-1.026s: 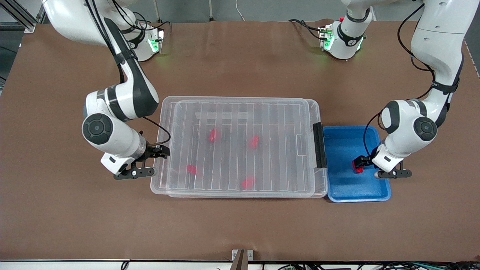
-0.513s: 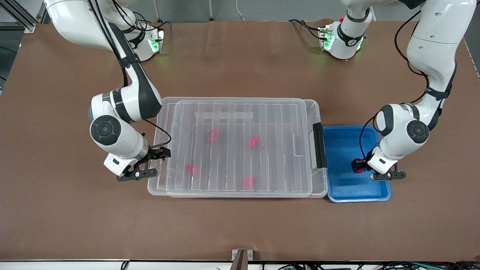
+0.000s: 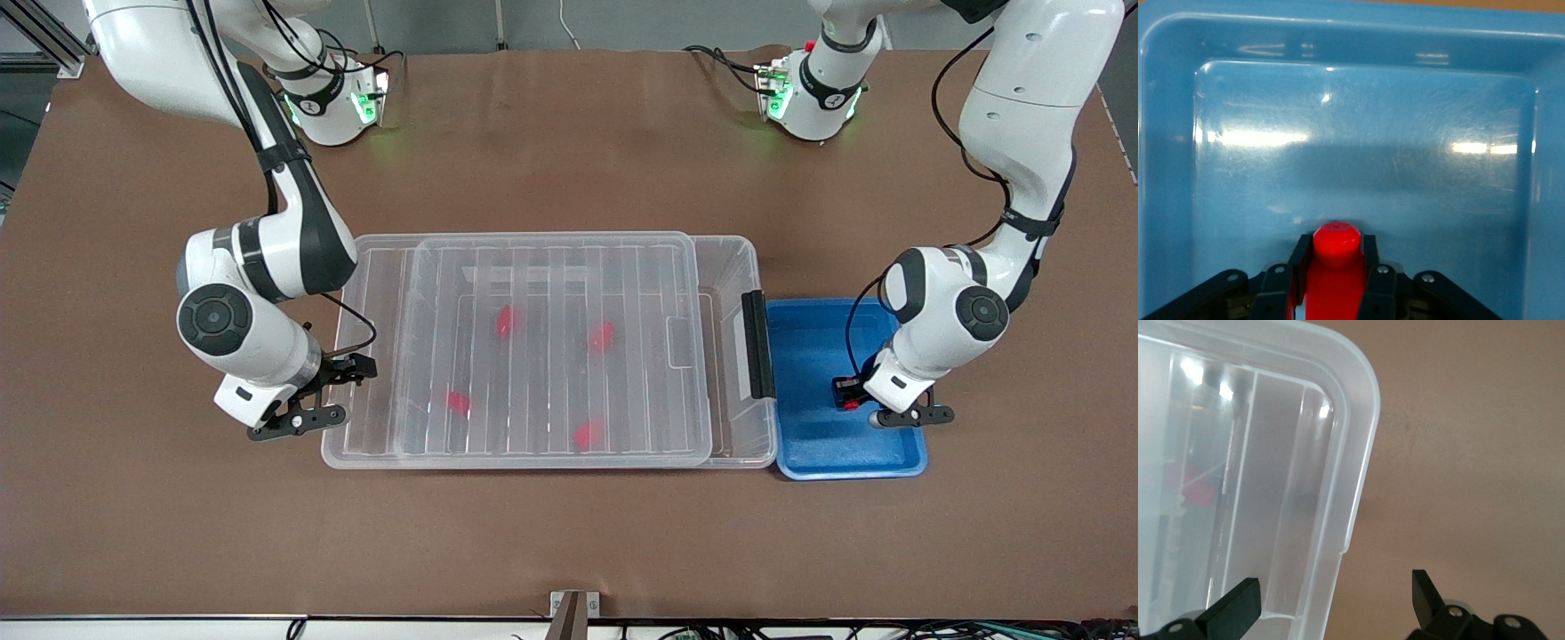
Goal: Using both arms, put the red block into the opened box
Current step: 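Lift the red block with the left gripper while the right gripper slides the lid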
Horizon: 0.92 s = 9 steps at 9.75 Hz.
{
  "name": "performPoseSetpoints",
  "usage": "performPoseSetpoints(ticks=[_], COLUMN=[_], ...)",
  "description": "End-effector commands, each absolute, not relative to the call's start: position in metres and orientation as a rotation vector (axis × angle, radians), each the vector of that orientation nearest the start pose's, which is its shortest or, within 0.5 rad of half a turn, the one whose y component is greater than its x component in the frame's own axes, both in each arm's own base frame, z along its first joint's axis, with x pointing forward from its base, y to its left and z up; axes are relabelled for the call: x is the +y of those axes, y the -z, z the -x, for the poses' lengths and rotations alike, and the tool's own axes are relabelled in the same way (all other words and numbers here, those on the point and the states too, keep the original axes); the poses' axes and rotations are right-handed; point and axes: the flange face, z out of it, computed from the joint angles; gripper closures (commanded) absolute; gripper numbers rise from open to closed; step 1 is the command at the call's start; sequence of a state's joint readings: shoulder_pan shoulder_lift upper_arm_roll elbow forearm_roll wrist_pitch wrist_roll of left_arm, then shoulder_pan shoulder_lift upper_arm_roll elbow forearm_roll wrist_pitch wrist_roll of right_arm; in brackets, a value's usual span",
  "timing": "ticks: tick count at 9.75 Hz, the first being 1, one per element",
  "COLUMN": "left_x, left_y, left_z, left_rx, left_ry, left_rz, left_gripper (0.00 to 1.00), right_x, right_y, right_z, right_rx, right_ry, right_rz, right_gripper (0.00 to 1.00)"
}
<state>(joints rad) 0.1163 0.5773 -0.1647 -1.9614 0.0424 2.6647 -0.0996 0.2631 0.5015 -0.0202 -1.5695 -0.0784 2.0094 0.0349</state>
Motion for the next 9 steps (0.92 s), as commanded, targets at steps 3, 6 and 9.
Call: performPoseSetpoints(ticks=[3, 6, 9], left_x=[-0.065, -0.132, -0.236], left_y=[-0.318, -0.387, -0.409], left_z=[-0.619, -0.614, -0.593], left_rx=[0.043, -0.022, -0.210], left_ry=[0.182, 0.201, 0.161], left_rz=[3.183, 3.211, 3.257], left_gripper=[1.00, 1.00, 1.00], right_x=[0.106, 0.072, 0.038], right_y=[-0.351, -0.359, -0.367], right_z=[-0.664, -0.664, -0.663], right_rx=[-0.436, -0.461, -0.524], right_ry=[-0.177, -0.222, -0.262], right_rz=[3.216, 3.207, 3.208], right_gripper=[0.00, 0.00, 0.00])
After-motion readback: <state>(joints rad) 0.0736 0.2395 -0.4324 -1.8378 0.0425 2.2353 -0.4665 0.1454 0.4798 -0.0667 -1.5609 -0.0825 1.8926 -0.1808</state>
